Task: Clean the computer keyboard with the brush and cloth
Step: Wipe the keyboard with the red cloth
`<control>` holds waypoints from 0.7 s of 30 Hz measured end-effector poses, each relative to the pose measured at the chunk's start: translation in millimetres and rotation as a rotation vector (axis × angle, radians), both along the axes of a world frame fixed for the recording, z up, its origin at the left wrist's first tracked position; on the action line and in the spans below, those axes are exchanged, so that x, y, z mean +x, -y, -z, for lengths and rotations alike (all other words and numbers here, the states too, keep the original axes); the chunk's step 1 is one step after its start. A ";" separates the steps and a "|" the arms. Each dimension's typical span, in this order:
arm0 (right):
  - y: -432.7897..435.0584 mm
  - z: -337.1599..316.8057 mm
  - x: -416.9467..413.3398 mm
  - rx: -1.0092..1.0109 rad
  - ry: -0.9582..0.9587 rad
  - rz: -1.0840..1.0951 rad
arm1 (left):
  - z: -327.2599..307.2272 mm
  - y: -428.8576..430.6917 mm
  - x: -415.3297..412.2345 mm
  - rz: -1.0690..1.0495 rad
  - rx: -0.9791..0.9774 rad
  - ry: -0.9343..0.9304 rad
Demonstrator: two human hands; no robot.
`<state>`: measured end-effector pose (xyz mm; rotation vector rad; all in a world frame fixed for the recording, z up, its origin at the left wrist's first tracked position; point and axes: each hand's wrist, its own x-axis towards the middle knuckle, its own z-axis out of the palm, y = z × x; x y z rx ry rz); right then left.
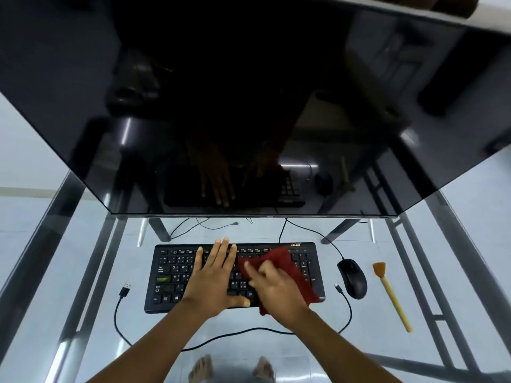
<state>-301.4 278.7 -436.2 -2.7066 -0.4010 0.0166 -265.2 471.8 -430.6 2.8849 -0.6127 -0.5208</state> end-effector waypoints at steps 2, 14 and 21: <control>17.6 -14.9 10.0 -0.001 -0.082 0.049 | -0.8 0.3 0.0 0.007 0.013 -0.003; 30.5 -6.2 7.4 0.055 -0.135 0.257 | -6.0 3.2 1.5 0.001 0.032 -0.027; 7.7 4.3 -29.2 -0.067 0.013 0.001 | -3.8 3.2 0.8 -0.007 0.036 -0.008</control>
